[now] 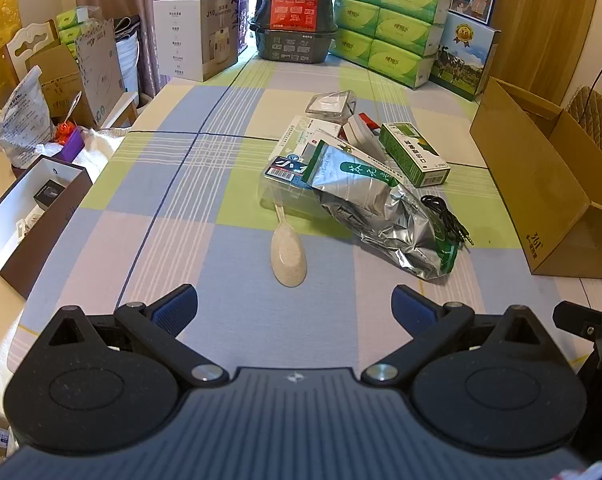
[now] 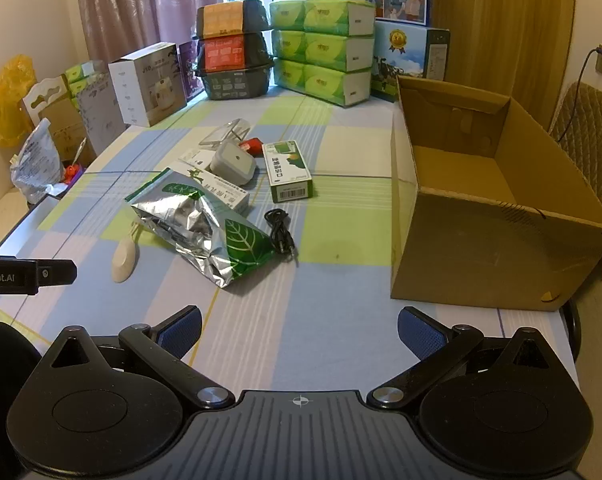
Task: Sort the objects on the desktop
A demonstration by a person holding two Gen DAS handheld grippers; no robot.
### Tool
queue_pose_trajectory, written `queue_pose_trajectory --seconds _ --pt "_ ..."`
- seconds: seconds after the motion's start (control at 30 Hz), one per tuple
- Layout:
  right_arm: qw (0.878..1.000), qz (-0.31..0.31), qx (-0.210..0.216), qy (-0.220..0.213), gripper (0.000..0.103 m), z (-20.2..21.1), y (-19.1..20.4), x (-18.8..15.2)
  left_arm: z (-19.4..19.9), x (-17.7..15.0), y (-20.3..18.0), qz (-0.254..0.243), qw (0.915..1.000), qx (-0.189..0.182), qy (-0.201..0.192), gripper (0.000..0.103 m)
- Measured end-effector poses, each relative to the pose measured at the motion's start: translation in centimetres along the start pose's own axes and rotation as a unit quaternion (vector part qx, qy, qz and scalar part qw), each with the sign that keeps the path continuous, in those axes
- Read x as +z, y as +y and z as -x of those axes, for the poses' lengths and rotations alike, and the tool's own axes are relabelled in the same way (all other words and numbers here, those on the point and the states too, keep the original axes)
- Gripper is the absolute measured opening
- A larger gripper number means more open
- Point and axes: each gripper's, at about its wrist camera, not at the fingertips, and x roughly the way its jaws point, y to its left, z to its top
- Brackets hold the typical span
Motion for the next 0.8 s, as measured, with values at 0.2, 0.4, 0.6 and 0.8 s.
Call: queue_pose_trajectory --seconds 0.2,0.4,0.6,0.8 --pt "1.0 0.001 0.0 0.0 0.101 0.0 0.0 0.0 -0.06 -0.07 0.02 0.002 1.0 0.0 0.001 0.101" --pt "1.0 0.001 0.0 0.0 0.101 -0.01 0.02 0.0 -0.11 -0.06 0.04 0.004 1.0 0.0 0.001 0.101" --pt "1.0 0.001 0.0 0.0 0.101 0.0 0.01 0.0 -0.09 -0.07 0.06 0.005 1.0 0.0 0.002 0.101" --pt "1.0 0.001 0.0 0.0 0.101 0.01 0.02 -0.01 -0.12 -0.11 0.05 0.005 1.0 0.0 0.002 0.101"
